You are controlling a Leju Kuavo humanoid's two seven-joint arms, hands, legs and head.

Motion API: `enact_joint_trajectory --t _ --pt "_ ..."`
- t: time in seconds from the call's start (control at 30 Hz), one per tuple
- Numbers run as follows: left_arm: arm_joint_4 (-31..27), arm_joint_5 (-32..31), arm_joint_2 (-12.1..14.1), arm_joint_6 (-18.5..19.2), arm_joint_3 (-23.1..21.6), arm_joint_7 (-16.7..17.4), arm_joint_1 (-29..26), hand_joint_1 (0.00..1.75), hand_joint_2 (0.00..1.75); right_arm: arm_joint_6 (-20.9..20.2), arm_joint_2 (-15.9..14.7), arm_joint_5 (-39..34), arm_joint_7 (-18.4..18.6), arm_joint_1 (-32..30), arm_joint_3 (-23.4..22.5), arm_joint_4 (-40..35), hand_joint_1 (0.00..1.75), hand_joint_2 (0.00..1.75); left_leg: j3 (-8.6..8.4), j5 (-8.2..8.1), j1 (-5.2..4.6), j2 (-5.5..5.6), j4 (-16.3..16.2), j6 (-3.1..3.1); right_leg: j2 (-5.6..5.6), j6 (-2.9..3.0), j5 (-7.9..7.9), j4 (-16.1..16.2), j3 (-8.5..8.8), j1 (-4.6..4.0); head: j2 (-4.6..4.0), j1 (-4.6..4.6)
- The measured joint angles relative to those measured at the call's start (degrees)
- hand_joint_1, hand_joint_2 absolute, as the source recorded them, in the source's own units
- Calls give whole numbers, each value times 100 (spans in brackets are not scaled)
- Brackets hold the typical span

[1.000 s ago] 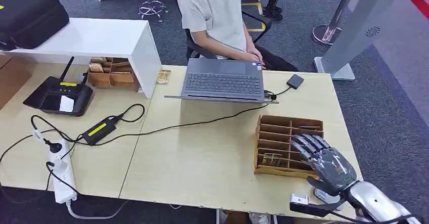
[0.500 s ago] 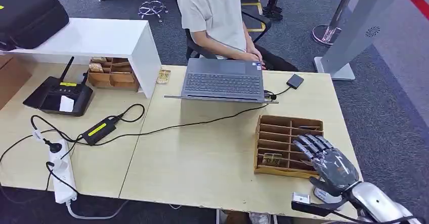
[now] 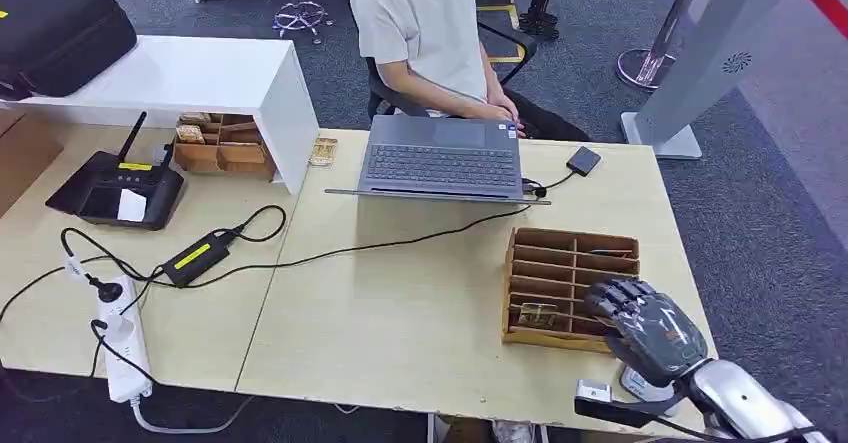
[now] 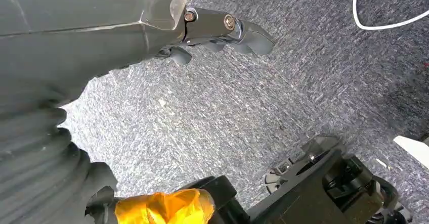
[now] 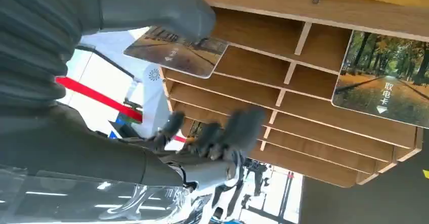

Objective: Pass the card to the sensor for recognition and then transmit it.

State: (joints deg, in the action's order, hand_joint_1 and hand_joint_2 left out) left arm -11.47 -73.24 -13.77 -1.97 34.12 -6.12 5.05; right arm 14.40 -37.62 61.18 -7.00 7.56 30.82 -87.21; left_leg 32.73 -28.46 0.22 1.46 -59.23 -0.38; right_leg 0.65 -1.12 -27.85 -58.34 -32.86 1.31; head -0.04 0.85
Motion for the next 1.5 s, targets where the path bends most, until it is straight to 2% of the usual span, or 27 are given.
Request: enact_joint_trajectory --t 1.3,1.5 --pt "0 -70 -4 111 0 -28 9 0 175 -120 90 -157 -168 68 9 31 175 175 0 0 0 1 0 0 -1 0 0 -1 1 0 0 0" --pt "0 -114 -4 57 0 -59 11 0 175 -98 133 -96 -273 352 103 57 175 175 1 1 0 -5 0 0 2 1 3 -3 0 1 0 0"
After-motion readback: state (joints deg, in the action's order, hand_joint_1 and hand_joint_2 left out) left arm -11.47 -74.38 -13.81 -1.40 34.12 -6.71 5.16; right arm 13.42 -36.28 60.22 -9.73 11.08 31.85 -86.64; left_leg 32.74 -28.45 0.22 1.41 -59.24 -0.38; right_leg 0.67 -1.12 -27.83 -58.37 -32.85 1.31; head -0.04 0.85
